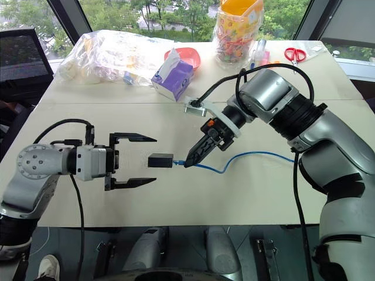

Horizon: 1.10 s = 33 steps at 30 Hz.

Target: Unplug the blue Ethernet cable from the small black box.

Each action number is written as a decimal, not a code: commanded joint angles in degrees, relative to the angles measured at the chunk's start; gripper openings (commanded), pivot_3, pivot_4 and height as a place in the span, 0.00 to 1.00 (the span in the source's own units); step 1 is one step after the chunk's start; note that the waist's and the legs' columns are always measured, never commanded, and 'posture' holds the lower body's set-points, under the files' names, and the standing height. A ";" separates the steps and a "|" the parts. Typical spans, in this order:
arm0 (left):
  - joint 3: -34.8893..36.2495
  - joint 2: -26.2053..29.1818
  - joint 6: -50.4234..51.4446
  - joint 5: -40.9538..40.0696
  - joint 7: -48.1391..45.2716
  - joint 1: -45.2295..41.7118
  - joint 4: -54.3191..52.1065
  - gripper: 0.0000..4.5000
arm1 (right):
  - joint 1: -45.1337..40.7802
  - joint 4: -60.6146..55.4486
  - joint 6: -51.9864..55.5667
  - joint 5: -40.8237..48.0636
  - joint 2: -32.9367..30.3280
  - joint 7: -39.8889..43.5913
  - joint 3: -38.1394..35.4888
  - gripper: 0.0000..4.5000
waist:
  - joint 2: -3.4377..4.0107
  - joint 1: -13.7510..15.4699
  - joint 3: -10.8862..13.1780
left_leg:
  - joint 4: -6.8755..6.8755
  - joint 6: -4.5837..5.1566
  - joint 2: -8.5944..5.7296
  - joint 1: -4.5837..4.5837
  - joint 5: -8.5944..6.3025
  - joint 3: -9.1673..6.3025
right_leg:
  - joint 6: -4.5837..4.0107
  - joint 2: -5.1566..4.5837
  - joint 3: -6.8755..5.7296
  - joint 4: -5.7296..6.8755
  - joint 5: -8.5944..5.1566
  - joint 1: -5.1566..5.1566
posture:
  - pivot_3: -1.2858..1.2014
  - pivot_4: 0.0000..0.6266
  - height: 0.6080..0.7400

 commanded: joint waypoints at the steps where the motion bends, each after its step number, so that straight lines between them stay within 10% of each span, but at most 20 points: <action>1: -0.04 -0.53 -0.49 -0.35 0.39 -0.83 -1.10 1.00 | -1.04 -1.53 0.27 1.43 -0.29 0.51 -1.02 0.01 | 0.00 0.02 0.00 | 0.00 0.00 0.00 0.00 0.00 0.00 | 0.00 0.00 0.00 0.00 0.00 0.00 | 0.52 0.24 1.00; 10: -2.08 -3.35 0.47 -0.41 2.00 -0.36 -2.86 1.00 | -0.63 -2.99 1.44 1.76 -0.41 0.51 -1.52 0.01 | 0.00 0.02 0.00 | 0.00 0.00 0.00 0.00 0.00 0.00 | 0.00 0.00 0.00 0.00 0.00 0.01 | 0.52 0.24 1.00; 19: -2.11 -3.12 1.53 -0.74 1.90 1.07 -3.64 0.12 | -0.19 -3.29 1.64 1.47 -0.21 0.51 -1.81 0.00 | 0.00 0.03 0.00 | 0.01 0.00 0.00 0.00 0.00 0.00 | 0.00 0.00 0.00 0.00 0.00 0.01 | 0.52 0.24 1.00; 33: 0.40 -2.67 6.06 -1.69 3.82 2.09 -3.99 0.11 | 4.44 -6.71 -5.21 -2.87 -0.94 0.51 -4.41 0.00 | 0.00 0.05 0.00 | 0.01 0.00 0.00 0.00 0.00 0.00 | 0.01 0.00 0.00 0.00 0.00 0.01 | 0.52 0.24 1.00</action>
